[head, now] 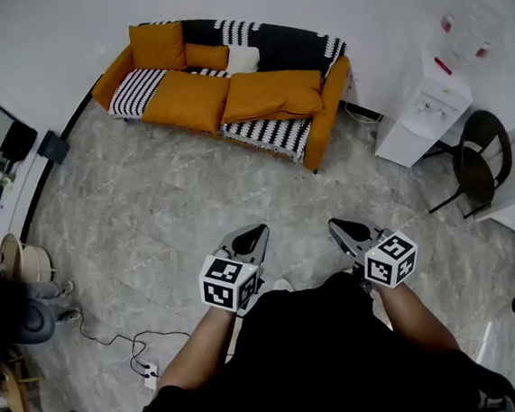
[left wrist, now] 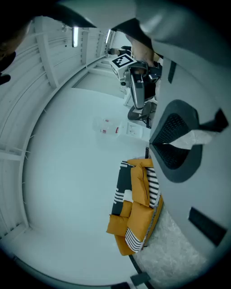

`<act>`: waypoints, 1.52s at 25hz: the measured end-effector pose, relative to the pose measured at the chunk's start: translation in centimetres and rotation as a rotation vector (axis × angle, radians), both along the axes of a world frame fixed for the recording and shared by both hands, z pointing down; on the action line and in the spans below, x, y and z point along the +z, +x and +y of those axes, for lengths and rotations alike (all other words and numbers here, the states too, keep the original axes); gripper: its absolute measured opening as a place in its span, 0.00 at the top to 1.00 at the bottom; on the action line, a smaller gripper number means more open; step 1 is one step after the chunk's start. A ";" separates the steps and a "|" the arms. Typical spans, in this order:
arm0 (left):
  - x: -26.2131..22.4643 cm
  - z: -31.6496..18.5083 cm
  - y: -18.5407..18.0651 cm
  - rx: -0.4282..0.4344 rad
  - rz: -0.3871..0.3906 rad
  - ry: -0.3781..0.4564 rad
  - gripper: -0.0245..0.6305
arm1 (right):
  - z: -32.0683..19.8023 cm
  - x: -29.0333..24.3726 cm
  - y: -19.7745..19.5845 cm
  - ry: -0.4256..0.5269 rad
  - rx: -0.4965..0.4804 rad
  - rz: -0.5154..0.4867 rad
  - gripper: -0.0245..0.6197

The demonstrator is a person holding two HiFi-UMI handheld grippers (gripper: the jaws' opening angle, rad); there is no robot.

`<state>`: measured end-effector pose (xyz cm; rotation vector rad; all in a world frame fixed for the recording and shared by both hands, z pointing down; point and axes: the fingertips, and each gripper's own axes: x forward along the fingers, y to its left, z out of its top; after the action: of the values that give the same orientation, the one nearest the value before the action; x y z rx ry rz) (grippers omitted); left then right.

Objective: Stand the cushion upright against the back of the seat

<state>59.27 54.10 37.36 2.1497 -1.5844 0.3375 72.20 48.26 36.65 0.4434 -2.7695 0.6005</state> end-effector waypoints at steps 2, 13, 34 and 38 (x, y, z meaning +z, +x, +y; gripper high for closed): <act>0.0 0.1 0.1 0.004 -0.002 0.001 0.94 | 0.2 0.0 0.0 0.002 -0.002 -0.001 0.91; -0.4 0.0 0.0 -0.002 0.005 0.016 0.94 | 0.3 0.0 -0.2 0.009 -0.010 0.009 0.91; 1.1 1.2 -4.2 -0.099 0.068 -0.008 0.94 | -0.2 0.5 -3.6 -0.028 0.004 0.008 0.91; 1.1 1.4 -5.2 -0.124 0.083 -0.010 0.94 | -0.4 0.2 -4.7 -0.029 -0.010 0.020 0.91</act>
<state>54.03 55.48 38.45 2.0203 -1.6556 0.2137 67.53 47.87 36.90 0.4265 -2.7393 0.6291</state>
